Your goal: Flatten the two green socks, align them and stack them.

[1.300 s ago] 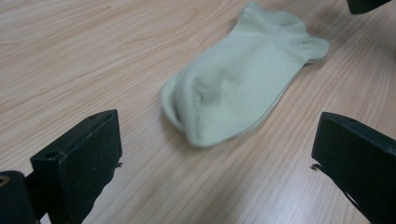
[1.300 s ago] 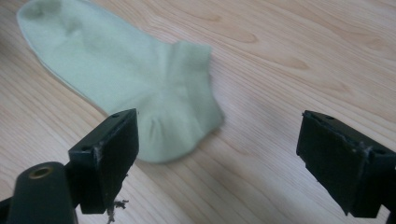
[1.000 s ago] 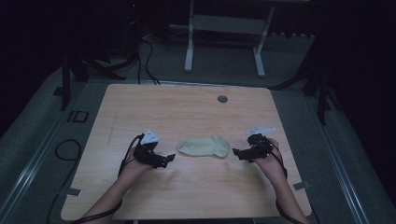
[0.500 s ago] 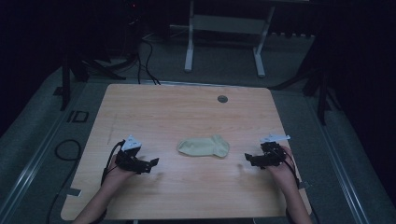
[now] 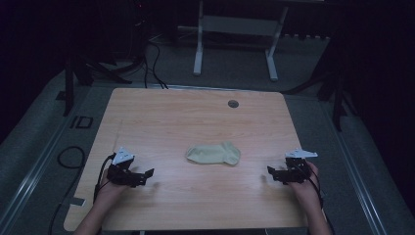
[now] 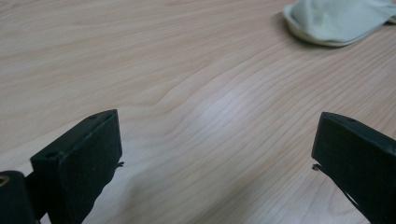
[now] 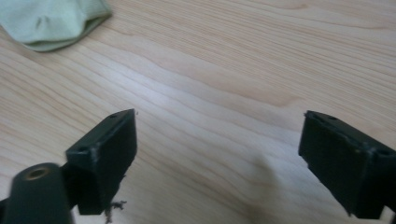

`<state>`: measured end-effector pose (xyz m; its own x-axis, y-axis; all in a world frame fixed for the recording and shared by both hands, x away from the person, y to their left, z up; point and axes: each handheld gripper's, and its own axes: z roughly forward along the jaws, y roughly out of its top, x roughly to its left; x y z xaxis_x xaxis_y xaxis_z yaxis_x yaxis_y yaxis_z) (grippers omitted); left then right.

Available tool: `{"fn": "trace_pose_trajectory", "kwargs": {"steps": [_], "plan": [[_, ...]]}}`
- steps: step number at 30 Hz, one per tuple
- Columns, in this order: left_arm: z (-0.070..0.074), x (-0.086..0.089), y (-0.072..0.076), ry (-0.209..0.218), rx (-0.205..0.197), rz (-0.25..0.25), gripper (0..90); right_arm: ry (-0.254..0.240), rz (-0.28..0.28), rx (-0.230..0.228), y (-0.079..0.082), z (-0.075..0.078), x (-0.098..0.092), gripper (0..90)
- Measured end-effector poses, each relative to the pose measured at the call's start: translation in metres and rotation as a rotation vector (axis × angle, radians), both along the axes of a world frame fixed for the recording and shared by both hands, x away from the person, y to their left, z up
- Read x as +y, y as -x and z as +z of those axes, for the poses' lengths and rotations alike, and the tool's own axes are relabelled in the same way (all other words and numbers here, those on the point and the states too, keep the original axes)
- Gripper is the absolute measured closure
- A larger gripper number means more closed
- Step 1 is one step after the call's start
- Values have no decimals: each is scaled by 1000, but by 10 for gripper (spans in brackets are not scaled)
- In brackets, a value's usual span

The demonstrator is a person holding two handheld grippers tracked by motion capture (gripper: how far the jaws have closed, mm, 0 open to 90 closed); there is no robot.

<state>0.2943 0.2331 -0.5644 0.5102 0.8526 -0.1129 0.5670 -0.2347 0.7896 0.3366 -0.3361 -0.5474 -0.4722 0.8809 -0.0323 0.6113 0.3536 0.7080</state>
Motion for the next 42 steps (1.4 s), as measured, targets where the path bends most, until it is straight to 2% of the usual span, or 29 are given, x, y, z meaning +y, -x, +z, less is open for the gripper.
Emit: {"fn": "trace_pose_trajectory", "kwargs": {"steps": [1,3,10,15,20,23,27,30,34,40,42], "plan": [[-1,7,6,5,-9,29,16,13,-16,-18,6,-2,-5,106],[-1,11,8,9,-15,44,16,14,-32,-25,9,-2,-9,106],[-2,20,18,-1,-22,80,16,24,-81,-52,21,-7,-19,106],[-3,26,24,-5,-26,107,16,36,-97,-65,28,-9,-24,107],[-3,33,30,2,-30,132,16,27,-111,-73,34,-10,-27,107],[-3,35,33,-6,-32,147,16,22,-119,-78,35,-10,-28,107],[-5,37,40,-37,-25,163,16,14,-126,-76,40,-11,-29,108],[-5,39,45,-39,-25,180,16,19,-137,-78,42,-11,-30,108],[-8,41,49,-48,-12,204,16,0,-166,-81,50,-11,-33,108],[-8,46,58,-67,-13,279,16,29,-195,-90,59,-13,-32,108],[-8,47,60,-82,-15,296,16,19,-203,-91,61,-13,-33,108]]}}
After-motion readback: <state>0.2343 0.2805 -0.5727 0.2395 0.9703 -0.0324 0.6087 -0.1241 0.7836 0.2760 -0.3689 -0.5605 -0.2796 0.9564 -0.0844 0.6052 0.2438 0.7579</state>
